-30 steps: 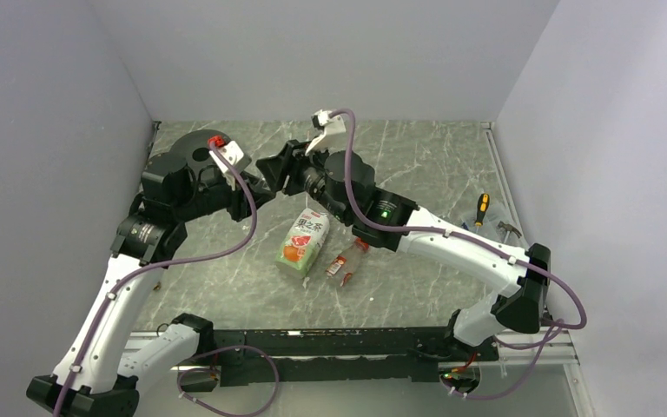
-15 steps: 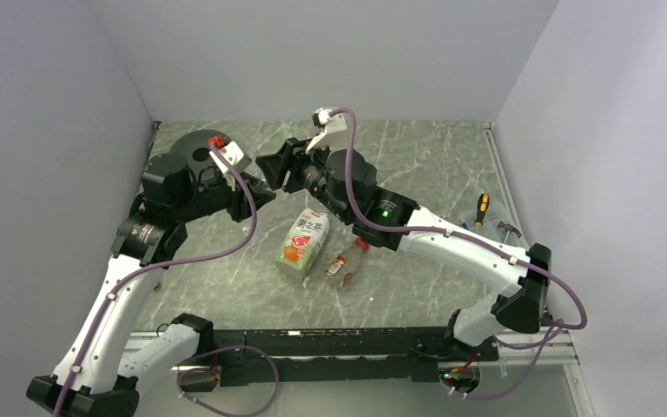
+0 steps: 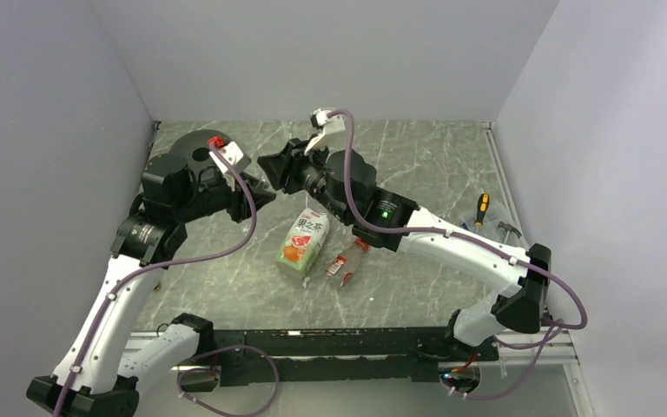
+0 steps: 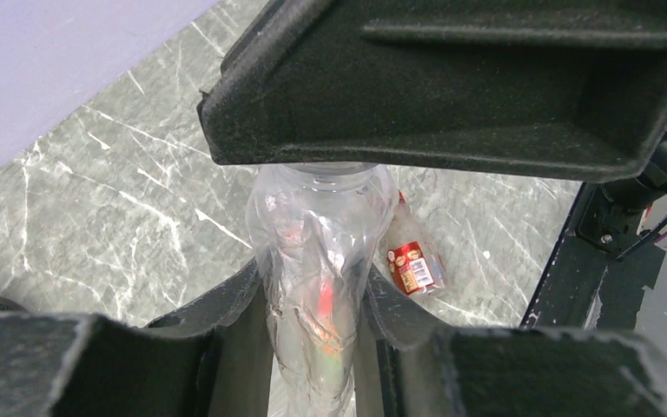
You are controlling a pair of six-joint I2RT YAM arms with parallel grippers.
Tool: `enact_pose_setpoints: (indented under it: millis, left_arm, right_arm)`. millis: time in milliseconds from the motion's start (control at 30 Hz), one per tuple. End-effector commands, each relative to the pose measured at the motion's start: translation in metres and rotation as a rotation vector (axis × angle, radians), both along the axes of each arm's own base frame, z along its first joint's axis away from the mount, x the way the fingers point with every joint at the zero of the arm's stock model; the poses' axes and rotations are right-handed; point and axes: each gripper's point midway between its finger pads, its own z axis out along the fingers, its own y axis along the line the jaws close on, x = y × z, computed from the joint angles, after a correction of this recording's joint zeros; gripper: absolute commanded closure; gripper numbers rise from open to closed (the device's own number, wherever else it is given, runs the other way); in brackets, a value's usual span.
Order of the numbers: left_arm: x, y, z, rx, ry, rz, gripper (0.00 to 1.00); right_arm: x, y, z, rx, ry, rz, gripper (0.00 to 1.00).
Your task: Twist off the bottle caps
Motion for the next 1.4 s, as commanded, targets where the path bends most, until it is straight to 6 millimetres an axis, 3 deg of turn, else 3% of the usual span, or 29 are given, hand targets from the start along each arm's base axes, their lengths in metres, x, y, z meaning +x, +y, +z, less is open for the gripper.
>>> enact_pose_setpoints:
  millis: [0,133,267,433,600,733,767,867,933,1000,1133,1367]
  left_arm:
    - [-0.014,-0.008,0.019,-0.052,-0.017,-0.068,0.98]
    - [-0.033,-0.02,0.034,-0.103,0.021,-0.176,0.98]
    - [-0.065,-0.032,0.051,-0.154,0.076,-0.362,0.98]
    - [-0.095,-0.036,0.067,-0.207,0.128,-0.514,0.98]
    - [-0.109,-0.037,0.074,-0.226,0.157,-0.589,0.98]
    - [-0.106,-0.036,0.07,-0.209,0.147,-0.564,0.98]
    - [-0.103,-0.036,0.069,-0.201,0.139,-0.549,0.98]
    - [-0.093,-0.033,0.063,-0.17,0.103,-0.485,0.98]
    - [-0.08,-0.03,0.059,-0.133,0.046,-0.422,0.98]
    - [-0.064,-0.025,0.055,-0.099,-0.001,-0.33,0.98]
    - [-0.039,-0.012,0.051,-0.042,-0.087,-0.179,0.98]
    - [-0.021,-0.003,0.049,-0.027,-0.104,-0.071,0.97]
  right_arm:
    - [-0.007,-0.016,0.049,0.067,-0.109,0.002,1.0]
    - [-0.024,-0.022,0.066,0.069,-0.216,0.102,1.0]
    - [-0.053,-0.028,0.078,0.103,-0.313,0.316,1.0]
    - [-0.091,-0.04,0.079,0.165,-0.373,0.621,1.0]
    - [-0.107,-0.039,0.073,0.165,-0.392,0.746,1.0]
    - [-0.092,-0.037,0.07,0.145,-0.356,0.672,0.96]
    - [-0.083,-0.039,0.07,0.14,-0.34,0.618,0.86]
    - [-0.055,-0.05,0.068,0.12,-0.288,0.419,0.26]
    - [-0.04,-0.058,0.067,0.098,-0.253,0.272,0.11]
    - [-0.024,-0.067,0.063,0.061,-0.209,0.122,0.06]
    - [-0.024,-0.066,0.064,0.03,-0.167,0.014,0.01]
    - [-0.012,-0.041,0.046,-0.063,-0.072,-0.041,0.18]
